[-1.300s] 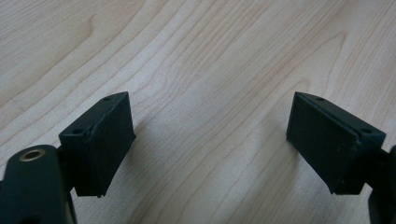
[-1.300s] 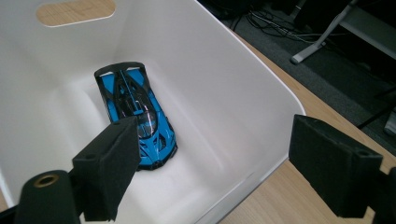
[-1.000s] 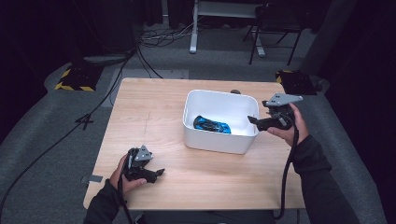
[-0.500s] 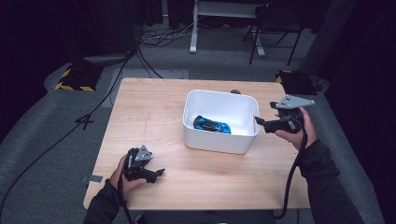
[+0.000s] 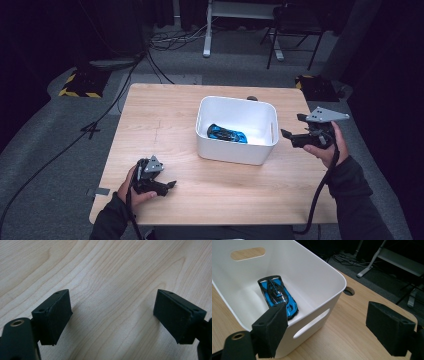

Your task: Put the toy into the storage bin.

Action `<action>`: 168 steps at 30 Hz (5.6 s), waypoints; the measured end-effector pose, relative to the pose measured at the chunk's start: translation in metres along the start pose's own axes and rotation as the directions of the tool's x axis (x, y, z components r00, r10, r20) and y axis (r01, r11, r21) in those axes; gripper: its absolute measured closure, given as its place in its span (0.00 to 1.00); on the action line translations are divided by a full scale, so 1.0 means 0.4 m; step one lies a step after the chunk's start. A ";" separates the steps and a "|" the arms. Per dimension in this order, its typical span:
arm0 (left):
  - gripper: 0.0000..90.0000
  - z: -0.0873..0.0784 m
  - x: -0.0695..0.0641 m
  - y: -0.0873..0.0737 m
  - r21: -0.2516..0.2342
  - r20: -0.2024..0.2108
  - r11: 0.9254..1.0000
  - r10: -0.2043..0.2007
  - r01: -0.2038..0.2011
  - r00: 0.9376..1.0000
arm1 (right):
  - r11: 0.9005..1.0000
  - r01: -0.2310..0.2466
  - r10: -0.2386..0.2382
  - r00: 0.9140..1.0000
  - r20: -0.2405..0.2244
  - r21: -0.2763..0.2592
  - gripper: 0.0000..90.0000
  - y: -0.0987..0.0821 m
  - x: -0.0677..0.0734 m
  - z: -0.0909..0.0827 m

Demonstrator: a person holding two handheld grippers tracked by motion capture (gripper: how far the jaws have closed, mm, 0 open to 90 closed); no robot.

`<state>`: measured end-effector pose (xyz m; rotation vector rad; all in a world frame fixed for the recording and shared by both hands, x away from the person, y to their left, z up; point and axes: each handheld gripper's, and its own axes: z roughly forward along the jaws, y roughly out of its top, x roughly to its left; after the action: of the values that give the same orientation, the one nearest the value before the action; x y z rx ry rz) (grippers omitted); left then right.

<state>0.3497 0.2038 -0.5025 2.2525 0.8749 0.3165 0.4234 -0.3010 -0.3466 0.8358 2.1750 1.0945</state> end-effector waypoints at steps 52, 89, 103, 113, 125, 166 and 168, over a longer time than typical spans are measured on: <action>0.17 0.000 0.000 0.000 0.000 -0.002 1.000 -0.001 0.001 1.000 | 0.996 -0.029 0.031 0.999 -0.027 0.089 0.20 -0.206 0.050 -0.001; 0.17 0.000 -0.001 -0.001 -0.004 -0.005 1.000 -0.002 0.002 1.000 | 0.978 -0.023 0.022 1.000 0.008 0.205 0.20 -0.366 0.060 0.015; 0.17 0.000 0.000 0.000 0.000 -0.001 1.000 -0.002 0.002 1.000 | 0.973 -0.071 0.072 0.997 0.002 0.221 0.19 -0.424 0.052 -0.011; 0.17 0.000 0.000 0.000 0.000 -0.001 1.000 -0.001 0.001 1.000 | 0.968 -0.112 0.113 0.994 0.010 0.224 0.19 -0.454 0.043 -0.033; 0.17 0.000 0.000 0.000 0.000 -0.001 1.000 -0.002 0.002 1.000 | 0.954 -0.223 0.226 0.974 0.011 0.200 0.17 -0.487 0.023 -0.041; 0.16 0.000 -0.002 -0.001 -0.002 -0.008 1.000 -0.015 0.015 1.000 | 0.954 -0.223 0.226 0.974 0.007 0.201 0.17 -0.487 0.021 -0.038; 0.16 -0.001 -0.002 -0.001 0.001 -0.006 1.000 -0.014 0.014 1.000 | 0.954 -0.223 0.227 0.974 0.007 0.201 0.17 -0.487 0.021 -0.038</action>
<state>0.3489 0.2036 -0.5025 2.2468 0.8940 0.3162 0.3531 -0.3942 -0.5034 1.1939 2.2725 0.9995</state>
